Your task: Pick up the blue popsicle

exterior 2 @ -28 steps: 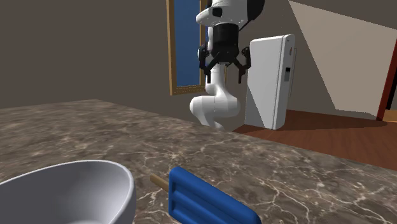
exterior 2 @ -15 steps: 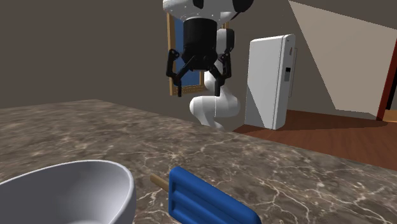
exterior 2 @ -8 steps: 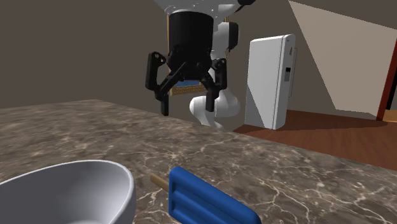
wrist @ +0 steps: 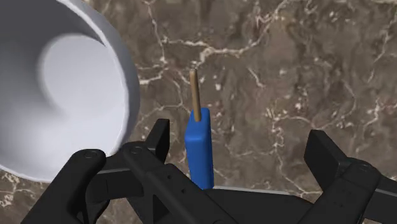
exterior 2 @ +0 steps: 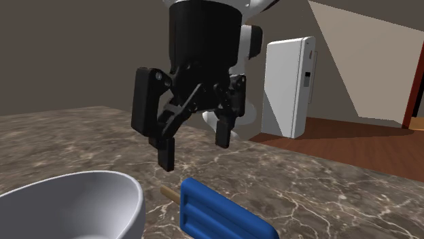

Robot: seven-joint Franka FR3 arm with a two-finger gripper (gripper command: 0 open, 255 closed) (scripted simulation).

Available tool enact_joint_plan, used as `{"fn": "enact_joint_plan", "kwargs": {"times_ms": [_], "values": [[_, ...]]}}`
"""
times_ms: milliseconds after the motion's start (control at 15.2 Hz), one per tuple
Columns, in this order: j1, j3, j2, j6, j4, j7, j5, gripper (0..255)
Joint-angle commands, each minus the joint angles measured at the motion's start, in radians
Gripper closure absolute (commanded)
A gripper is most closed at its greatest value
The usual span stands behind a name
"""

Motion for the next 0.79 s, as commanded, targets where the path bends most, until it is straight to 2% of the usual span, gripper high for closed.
{"fn": "enact_joint_plan", "kwargs": {"times_ms": [0, 132, 726], "values": [[0.001, 0.013, 0.100, -0.031, 0.127, -0.068, 0.004, 0], [-0.001, 0.025, 0.179, -0.057, 0.229, -0.120, 0.004, 0], [0.003, 0.026, 0.162, 0.053, 0.101, -0.112, 0.001, 0]]}}
